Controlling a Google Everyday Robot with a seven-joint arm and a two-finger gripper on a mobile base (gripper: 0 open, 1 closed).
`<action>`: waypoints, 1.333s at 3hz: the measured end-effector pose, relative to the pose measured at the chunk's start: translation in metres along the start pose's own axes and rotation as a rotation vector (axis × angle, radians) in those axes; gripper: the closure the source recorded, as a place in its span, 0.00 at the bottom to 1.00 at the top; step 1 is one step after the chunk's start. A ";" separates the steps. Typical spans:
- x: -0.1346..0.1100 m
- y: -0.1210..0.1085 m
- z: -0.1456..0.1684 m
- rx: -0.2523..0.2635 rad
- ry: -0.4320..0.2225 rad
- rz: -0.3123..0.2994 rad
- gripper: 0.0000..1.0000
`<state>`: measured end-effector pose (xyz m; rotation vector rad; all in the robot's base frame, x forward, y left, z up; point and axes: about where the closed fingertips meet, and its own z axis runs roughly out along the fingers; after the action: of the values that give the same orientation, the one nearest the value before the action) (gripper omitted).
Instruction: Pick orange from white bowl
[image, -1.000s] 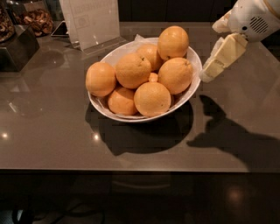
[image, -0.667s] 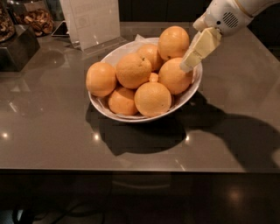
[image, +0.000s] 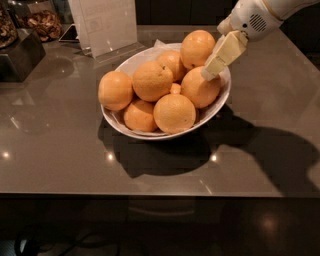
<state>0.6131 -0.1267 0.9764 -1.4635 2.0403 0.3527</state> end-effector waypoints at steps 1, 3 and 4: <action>-0.030 -0.010 0.026 -0.032 -0.034 -0.031 0.00; -0.031 -0.010 0.026 -0.032 -0.035 -0.031 0.19; -0.031 -0.010 0.026 -0.032 -0.035 -0.031 0.42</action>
Offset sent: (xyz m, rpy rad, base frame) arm 0.0344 0.0473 0.0050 0.0438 -0.0101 0.0725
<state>0.6371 -0.0928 0.9760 -1.4964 1.9905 0.3973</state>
